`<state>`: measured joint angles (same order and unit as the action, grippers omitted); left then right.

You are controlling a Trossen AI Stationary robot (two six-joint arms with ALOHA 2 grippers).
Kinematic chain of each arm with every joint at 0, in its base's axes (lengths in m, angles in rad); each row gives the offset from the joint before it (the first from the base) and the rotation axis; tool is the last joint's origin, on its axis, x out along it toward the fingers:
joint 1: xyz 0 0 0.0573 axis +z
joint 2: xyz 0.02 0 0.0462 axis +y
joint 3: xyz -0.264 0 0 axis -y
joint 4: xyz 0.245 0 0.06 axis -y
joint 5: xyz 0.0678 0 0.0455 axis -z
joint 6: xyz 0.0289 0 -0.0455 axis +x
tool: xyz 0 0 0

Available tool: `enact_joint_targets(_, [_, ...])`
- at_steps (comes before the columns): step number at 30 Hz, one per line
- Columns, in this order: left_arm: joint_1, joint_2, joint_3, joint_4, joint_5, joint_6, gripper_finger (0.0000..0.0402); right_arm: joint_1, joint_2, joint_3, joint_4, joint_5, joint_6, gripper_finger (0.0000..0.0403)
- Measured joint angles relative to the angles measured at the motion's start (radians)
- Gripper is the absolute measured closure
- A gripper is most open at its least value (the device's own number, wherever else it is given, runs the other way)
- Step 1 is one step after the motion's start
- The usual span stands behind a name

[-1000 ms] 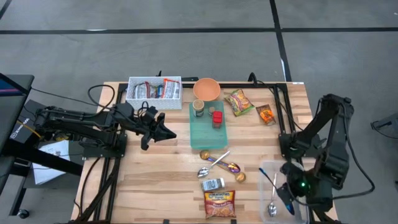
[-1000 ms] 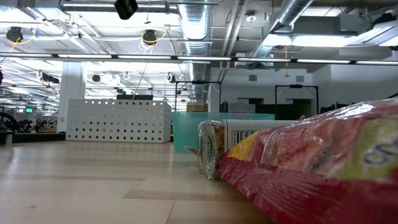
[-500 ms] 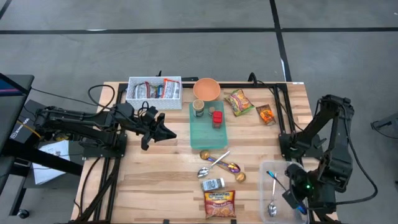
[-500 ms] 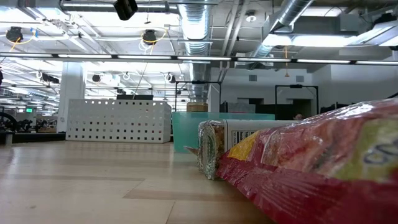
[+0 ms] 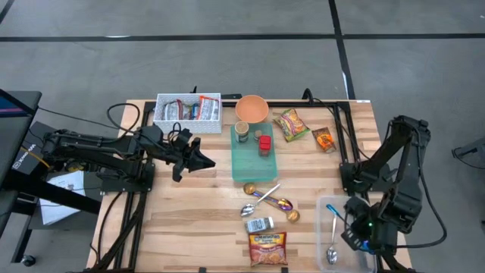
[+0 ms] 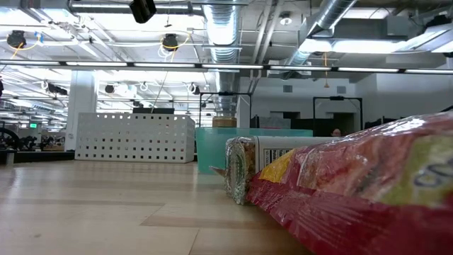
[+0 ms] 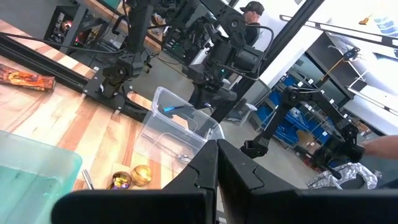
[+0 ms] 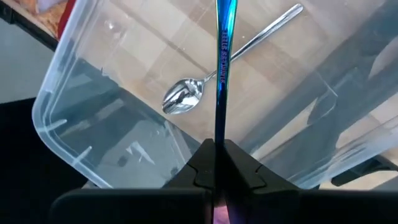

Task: Pick & Place Food Item
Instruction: Put the top blue spoon into the transparent bin

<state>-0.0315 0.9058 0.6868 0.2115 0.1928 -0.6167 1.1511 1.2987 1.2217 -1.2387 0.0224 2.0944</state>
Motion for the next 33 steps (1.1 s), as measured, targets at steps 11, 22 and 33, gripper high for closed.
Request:
enact_joint_targets(11, [0.000,0.000,0.000,-0.001,0.002,0.005,0.0402,-0.105,-0.001,0.000,-0.021,-0.073,-0.072,0.0398])
enact_joint_targets(22, [0.000,0.000,0.000,-0.002,0.024,0.009,0.0402,-0.166,-0.001,0.000,-0.018,-0.081,-0.142,0.0398])
enact_joint_targets(33, [-0.001,0.000,0.000,-0.002,0.043,0.017,0.0402,-0.173,0.032,-0.001,0.014,-0.104,-0.161,0.0398])
